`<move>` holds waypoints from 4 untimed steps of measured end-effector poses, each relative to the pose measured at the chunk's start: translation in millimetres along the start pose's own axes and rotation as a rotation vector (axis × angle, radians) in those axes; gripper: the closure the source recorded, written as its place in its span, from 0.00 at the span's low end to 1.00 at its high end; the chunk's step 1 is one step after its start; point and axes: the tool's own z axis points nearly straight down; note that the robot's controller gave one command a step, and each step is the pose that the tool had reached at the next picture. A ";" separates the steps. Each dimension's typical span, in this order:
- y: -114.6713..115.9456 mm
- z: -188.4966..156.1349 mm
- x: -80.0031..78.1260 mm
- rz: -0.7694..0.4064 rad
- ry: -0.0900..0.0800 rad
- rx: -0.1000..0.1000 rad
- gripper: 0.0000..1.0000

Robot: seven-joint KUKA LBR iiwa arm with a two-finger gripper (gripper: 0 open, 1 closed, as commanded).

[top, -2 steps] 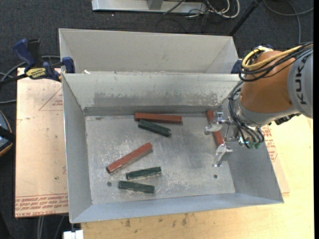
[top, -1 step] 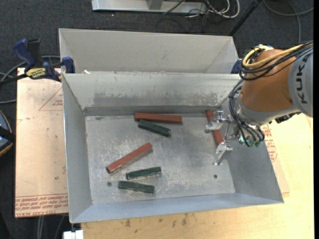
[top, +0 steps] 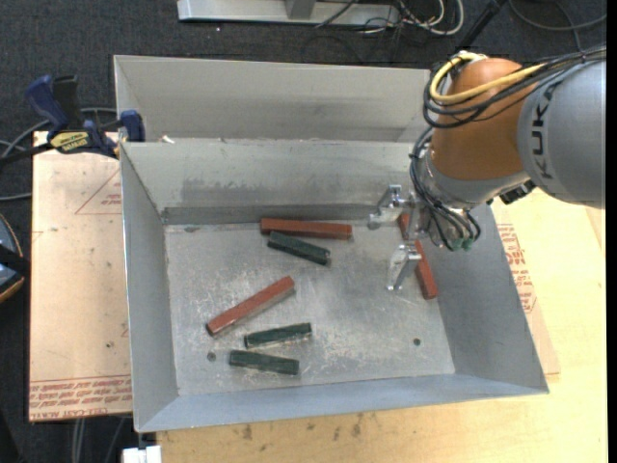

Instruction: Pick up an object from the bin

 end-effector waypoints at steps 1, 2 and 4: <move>19.7 50.2 -8.2 -0.057 -0.007 -0.003 0.00; 46.7 78.4 -36.5 -0.051 0.001 -0.003 0.00; 156.5 83.2 -64.1 -0.059 -0.016 -0.005 1.00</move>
Offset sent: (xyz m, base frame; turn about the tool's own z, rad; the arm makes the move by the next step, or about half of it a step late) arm 0.0427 0.0554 -0.0816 -0.0476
